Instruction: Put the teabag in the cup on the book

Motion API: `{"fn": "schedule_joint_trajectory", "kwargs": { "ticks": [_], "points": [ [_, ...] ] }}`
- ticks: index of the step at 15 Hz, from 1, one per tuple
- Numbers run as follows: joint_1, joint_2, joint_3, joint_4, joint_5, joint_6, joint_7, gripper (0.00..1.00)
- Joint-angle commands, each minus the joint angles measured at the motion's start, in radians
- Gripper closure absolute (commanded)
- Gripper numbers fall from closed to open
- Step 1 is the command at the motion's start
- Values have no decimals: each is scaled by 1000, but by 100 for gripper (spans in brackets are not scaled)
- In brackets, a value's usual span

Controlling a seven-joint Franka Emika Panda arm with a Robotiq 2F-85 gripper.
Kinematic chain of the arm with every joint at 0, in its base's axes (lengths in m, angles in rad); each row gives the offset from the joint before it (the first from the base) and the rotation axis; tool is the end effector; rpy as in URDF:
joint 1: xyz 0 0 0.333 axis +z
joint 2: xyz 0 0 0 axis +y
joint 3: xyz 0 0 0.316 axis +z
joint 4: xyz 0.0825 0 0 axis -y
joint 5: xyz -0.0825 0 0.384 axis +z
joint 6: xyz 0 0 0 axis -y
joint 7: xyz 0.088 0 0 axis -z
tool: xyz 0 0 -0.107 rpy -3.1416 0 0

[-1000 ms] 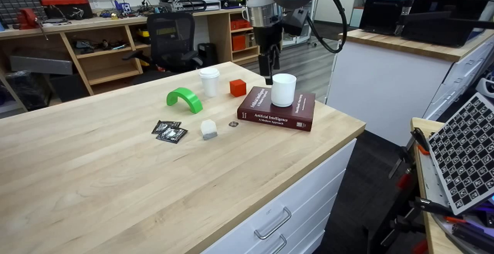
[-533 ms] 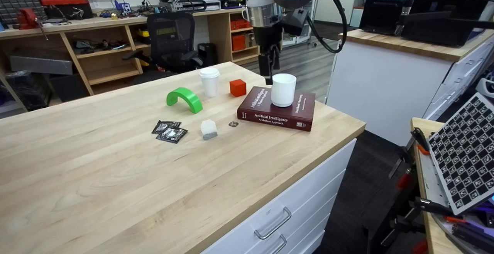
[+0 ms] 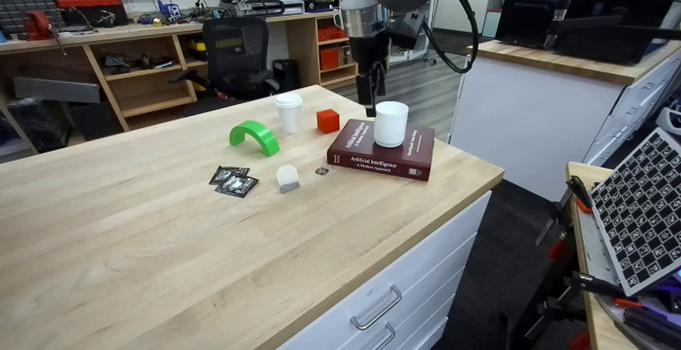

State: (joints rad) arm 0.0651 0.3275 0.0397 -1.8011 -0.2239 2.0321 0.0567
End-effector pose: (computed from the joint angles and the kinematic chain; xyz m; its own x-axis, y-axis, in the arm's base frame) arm 0.6253 0.0515 0.3586 0.9847 0.1463 -0.0941 0.1615 -0.9700 0.1816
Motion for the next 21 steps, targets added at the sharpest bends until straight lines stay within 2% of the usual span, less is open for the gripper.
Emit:
{"fn": "schedule_joint_trajectory", "kwargs": {
  "ticks": [1,2,3,10,15,21],
  "points": [
    [17,39,23,100,20,5,-75,0],
    [7,0,-7,2,3,-3,-2,0],
    [7,0,-7,3,2,-1,-4,0],
    [8,11,3,34,7,24,-32,0],
    [25,62,45,84,20,93,-92,0],
    [31,145,97,135,95,124,-209,0]
  ]
}}
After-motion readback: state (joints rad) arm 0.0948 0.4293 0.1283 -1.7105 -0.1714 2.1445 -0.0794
